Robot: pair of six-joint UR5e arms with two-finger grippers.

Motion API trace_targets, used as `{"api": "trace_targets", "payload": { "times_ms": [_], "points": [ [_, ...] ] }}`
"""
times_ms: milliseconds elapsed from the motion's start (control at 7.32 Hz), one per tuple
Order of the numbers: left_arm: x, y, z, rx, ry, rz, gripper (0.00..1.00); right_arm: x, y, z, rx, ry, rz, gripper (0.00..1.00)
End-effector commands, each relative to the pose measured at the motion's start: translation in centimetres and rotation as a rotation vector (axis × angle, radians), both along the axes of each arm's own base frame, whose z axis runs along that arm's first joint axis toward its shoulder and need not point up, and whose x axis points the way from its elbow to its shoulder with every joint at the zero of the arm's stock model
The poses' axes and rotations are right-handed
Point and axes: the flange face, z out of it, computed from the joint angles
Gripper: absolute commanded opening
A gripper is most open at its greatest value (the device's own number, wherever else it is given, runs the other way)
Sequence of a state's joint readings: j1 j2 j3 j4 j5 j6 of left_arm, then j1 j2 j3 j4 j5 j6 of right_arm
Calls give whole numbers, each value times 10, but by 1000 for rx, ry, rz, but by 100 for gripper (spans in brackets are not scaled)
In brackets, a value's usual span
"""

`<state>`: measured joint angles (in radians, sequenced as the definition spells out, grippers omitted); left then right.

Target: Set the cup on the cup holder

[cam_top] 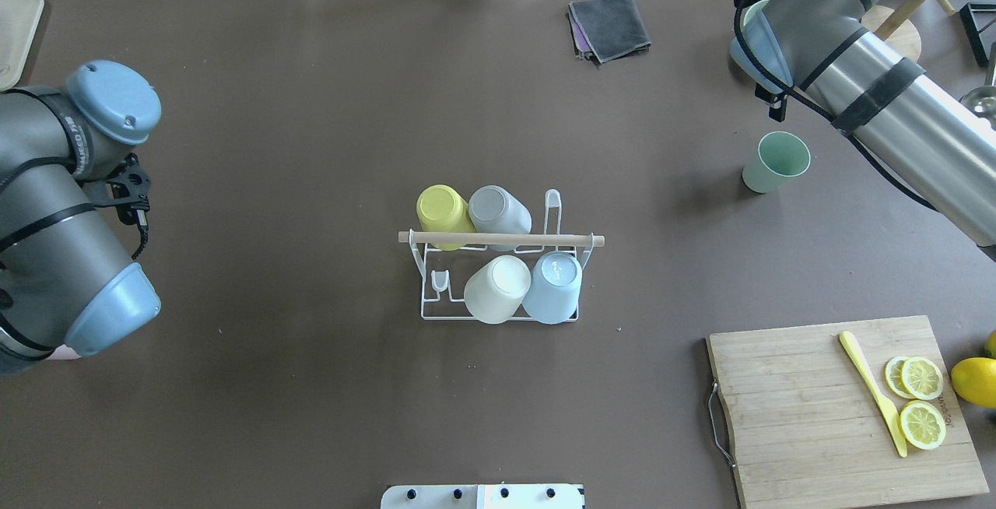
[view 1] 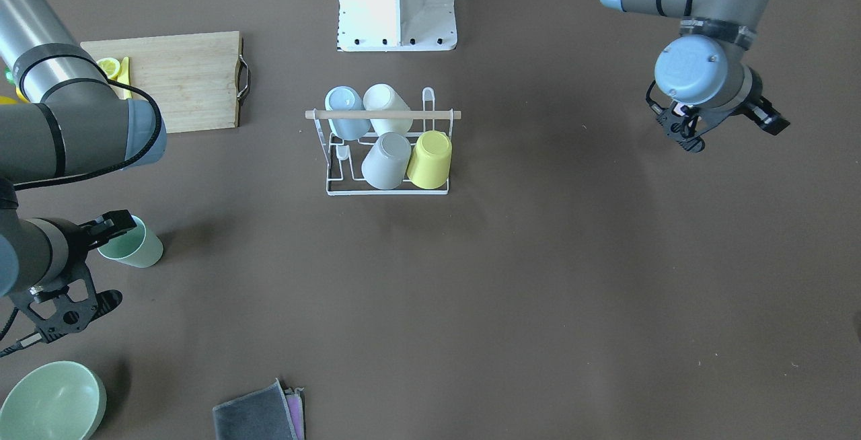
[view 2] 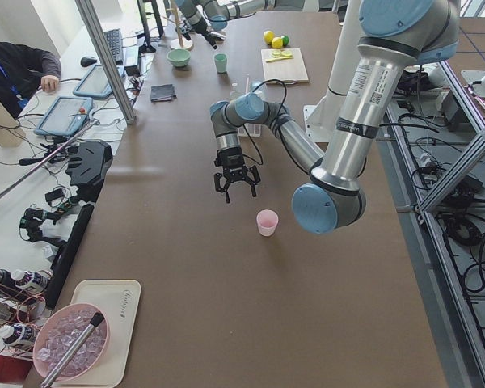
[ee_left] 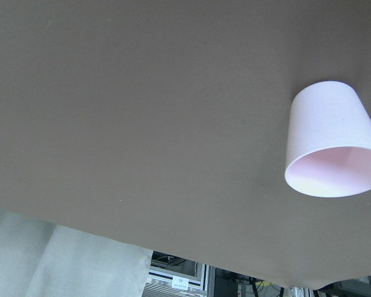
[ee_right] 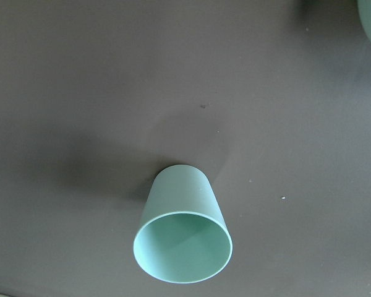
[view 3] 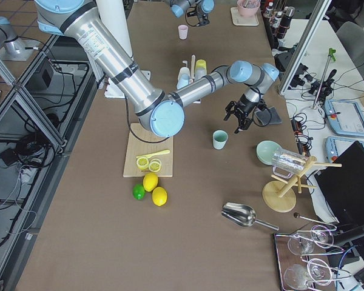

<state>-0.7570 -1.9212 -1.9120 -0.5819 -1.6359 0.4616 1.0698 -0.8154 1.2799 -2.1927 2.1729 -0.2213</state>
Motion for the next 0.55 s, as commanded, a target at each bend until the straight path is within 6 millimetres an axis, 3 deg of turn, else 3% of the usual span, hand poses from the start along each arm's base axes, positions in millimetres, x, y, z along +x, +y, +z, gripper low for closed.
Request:
{"api": "trace_targets", "payload": {
  "times_ms": [0,273,410],
  "points": [
    [41,31,6,-5,-51,108,98,-23,7,-2,-13,3,-24,100],
    [62,41,30,-34,-109,152,98,-28,8,-3,-24,7,-41,100],
    [74,47,37,-45,-124,177,98,-32,7,6,-3,-4,-102,96]
  ]
}}
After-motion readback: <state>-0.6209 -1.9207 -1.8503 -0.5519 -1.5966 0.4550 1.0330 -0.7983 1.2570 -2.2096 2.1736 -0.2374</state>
